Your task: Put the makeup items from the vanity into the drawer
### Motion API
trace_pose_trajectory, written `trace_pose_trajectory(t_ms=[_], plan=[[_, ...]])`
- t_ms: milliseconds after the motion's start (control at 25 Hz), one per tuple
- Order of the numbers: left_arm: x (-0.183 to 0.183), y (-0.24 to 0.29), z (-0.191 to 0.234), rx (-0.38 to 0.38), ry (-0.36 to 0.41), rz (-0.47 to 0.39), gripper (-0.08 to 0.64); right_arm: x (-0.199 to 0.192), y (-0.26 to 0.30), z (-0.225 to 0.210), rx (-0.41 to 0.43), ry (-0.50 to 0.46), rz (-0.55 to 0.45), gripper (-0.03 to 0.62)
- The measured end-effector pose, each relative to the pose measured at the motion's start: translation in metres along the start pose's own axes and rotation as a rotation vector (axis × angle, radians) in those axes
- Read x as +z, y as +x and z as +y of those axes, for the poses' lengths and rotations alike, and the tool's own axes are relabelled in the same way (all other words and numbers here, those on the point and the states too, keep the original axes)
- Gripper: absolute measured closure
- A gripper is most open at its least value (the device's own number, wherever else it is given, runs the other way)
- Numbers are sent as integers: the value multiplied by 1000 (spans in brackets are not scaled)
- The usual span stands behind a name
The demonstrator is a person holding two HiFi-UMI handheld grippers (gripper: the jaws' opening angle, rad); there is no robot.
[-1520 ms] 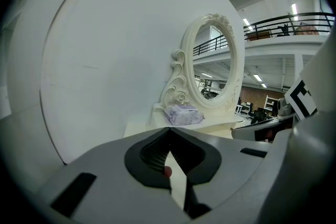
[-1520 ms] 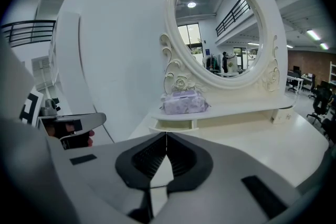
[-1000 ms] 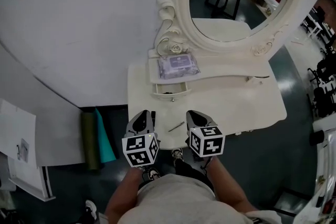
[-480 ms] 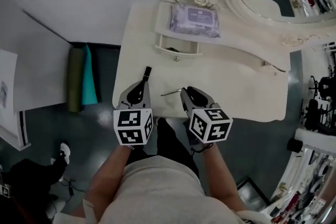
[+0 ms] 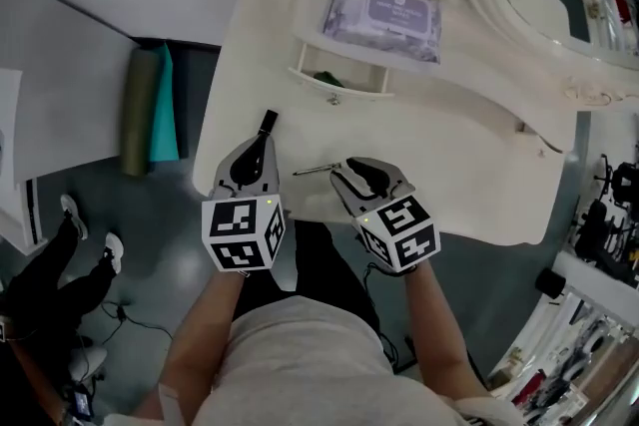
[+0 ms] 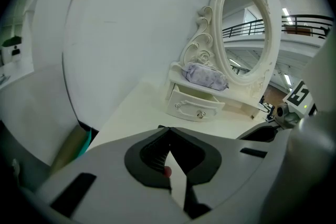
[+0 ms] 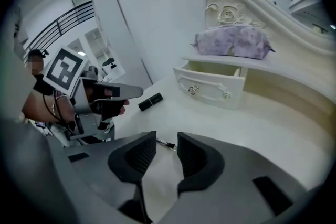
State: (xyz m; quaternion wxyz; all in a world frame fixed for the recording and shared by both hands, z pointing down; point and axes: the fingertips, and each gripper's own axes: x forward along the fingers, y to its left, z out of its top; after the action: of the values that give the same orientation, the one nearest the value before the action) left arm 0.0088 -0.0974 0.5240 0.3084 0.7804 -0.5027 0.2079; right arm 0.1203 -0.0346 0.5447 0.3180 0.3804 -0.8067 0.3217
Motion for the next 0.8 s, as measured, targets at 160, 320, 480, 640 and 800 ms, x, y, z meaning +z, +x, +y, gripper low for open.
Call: trace_pose_trajectory(t_ms=[160,320,480,640,800], plan=[[-4,8,1,37,-42,-3,557,-3,11,3,76,-112,59,459],[-10,10,3,63,-75,-4,555,-5,21,2,121,-203,115,459],[-15,11,9,80,-100,4,557,-11,26,6,163,-286,171,459],[-15,14,13,86,-108,2,555,-16,29,5,173,-330,201,465],[-14,18,14,85,-119,0,557,-17,31,0,157,-334,199,506]])
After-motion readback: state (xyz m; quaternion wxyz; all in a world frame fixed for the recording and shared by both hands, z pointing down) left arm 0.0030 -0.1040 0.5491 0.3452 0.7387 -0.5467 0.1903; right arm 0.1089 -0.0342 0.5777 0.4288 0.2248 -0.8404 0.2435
